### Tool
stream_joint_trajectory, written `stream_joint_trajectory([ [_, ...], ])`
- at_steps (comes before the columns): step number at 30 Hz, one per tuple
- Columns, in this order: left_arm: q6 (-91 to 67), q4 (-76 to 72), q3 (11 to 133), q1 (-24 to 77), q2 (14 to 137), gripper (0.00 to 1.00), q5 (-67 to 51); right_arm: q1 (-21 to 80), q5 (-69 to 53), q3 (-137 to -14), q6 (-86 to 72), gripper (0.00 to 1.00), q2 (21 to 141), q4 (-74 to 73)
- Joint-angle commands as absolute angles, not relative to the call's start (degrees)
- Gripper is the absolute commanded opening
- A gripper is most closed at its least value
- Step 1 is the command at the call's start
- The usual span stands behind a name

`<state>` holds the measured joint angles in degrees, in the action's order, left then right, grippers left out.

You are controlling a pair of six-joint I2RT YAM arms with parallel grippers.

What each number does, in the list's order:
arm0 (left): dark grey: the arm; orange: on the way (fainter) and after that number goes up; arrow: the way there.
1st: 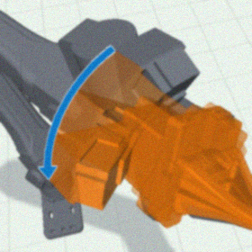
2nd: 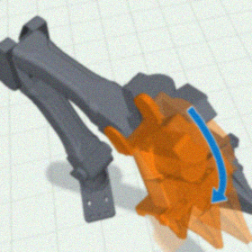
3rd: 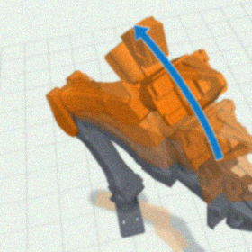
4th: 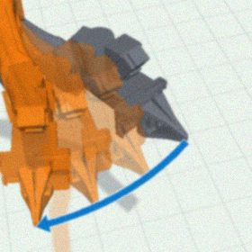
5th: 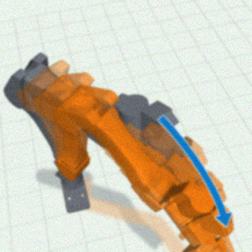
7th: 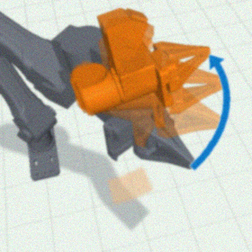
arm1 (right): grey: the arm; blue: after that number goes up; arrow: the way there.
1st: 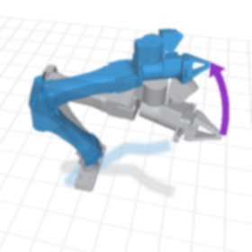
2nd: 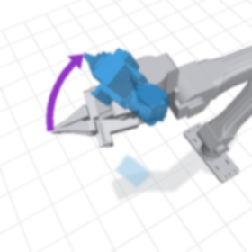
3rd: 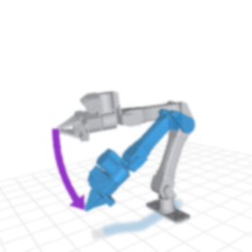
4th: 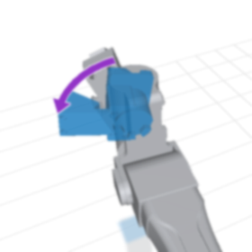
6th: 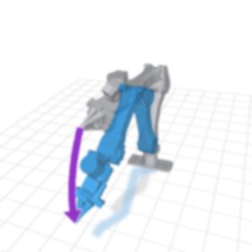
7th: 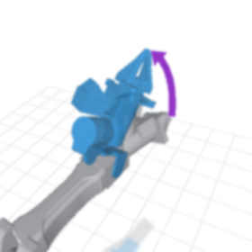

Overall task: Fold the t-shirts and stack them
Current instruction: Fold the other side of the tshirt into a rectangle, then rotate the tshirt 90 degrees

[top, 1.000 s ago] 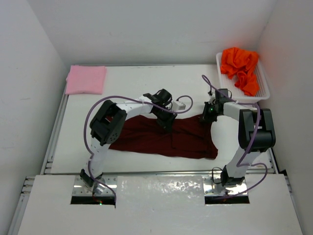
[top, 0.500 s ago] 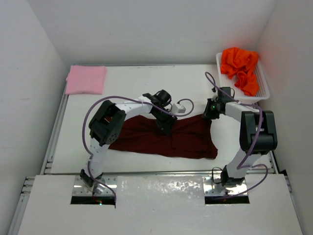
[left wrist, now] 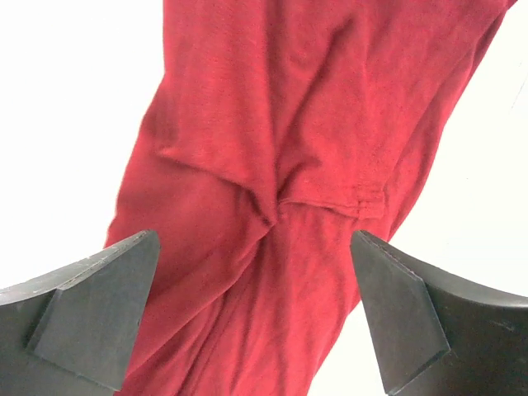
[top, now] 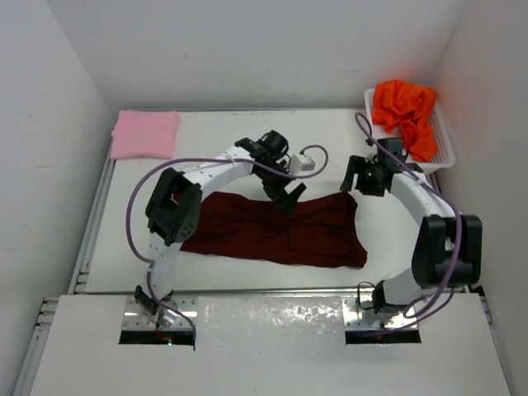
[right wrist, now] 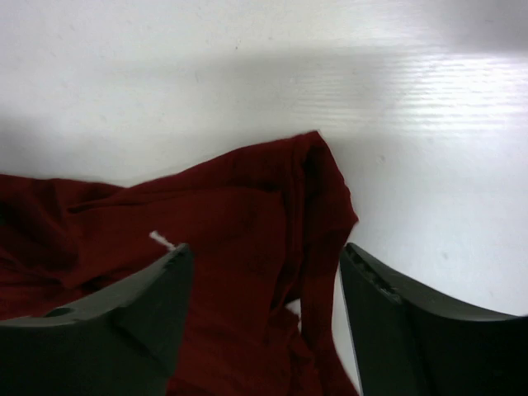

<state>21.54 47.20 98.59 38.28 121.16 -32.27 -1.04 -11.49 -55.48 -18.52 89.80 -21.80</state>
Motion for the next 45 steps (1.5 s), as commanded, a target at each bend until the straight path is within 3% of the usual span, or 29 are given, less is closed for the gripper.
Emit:
stream_joint_trajectory([
  [1, 21.3, 49.8, 102.7, 33.4, 114.7, 1.00, -32.0, -1.3, -5.8, -56.6, -17.9, 0.74, 82.5, -33.6],
  [3, 23.0, 52.5, 102.0, 27.6, 112.3, 1.00, -27.9, -1.4, -4.2, -52.5, -17.9, 0.81, 77.7, -38.3],
  [6, 25.3, 54.2, 99.1, 19.4, 109.3, 1.00, -23.2, -1.4, -4.5, -46.5, -19.8, 0.80, 70.1, -39.8],
  [9, 28.1, 53.3, 93.0, 7.4, 107.8, 1.00, -18.9, -1.5, -6.1, -38.6, -22.5, 0.68, 65.8, -39.4],
  [10, 29.3, 52.7, 89.9, 3.1, 107.7, 1.00, -17.8, -1.5, -6.4, -35.2, -23.4, 0.52, 64.3, -38.3],
  [12, 30.0, 47.7, 86.1, -1.8, 106.5, 1.00, -15.6, -1.5, -7.7, -30.5, -25.8, 0.47, 63.4, -36.6],
  [15, 30.0, 41.3, 80.0, -4.6, 106.4, 0.99, -14.1, -1.5, -7.8, -26.6, -27.8, 0.54, 63.8, -33.2],
  [19, 28.8, 33.6, 76.0, -5.4, 107.6, 0.99, -12.6, -1.5, -5.7, -24.0, -28.4, 0.55, 65.1, -28.7],
  [22, 28.1, 31.3, 74.5, -5.4, 109.6, 0.98, -12.6, -1.5, -7.7, -23.6, -28.4, 0.40, 69.2, -25.9],
  [24, 28.4, 30.8, 73.1, -5.9, 110.1, 0.78, -12.8, -1.5, -8.3, -23.3, -28.4, 0.23, 72.1, -23.7],
  [25, 28.7, 30.8, 72.5, -6.3, 110.6, 0.60, -13.4, -1.5, -8.0, -23.3, -28.2, 0.19, 72.9, -22.9],
  [27, 30.0, 31.8, 71.0, -7.9, 110.9, 0.47, -15.6, -1.5, -7.1, -25.3, -27.8, 0.04, 75.7, -21.9],
  [28, 30.5, 32.3, 70.4, -8.4, 111.1, 0.32, -16.3, -1.4, -6.5, -26.4, -27.3, 0.01, 76.8, -21.7],
  [29, 31.3, 32.8, 69.9, -9.2, 111.1, 0.27, -17.0, -1.4, -6.2, -28.9, -27.1, 0.00, 79.2, -21.5],
  [30, 31.4, 32.8, 68.4, -9.5, 111.1, 0.06, -18.0, -1.2, -5.9, -30.3, -26.8, 0.00, 80.5, -20.9],
  [31, 31.4, 32.6, 67.5, -9.6, 110.7, 0.00, -18.7, -1.1, -5.3, -31.6, -26.3, 0.00, 81.9, -20.8],
  [42, 38.9, 39.5, 58.4, -12.9, 103.2, 0.00, -15.9, 5.3, 1.1, -65.5, -23.1, 0.00, 107.2, -26.4],
  [45, 42.9, 42.1, 55.6, -13.0, 101.3, 0.05, -15.6, 6.3, 2.6, -75.5, -23.0, 0.00, 114.9, -28.9],
])
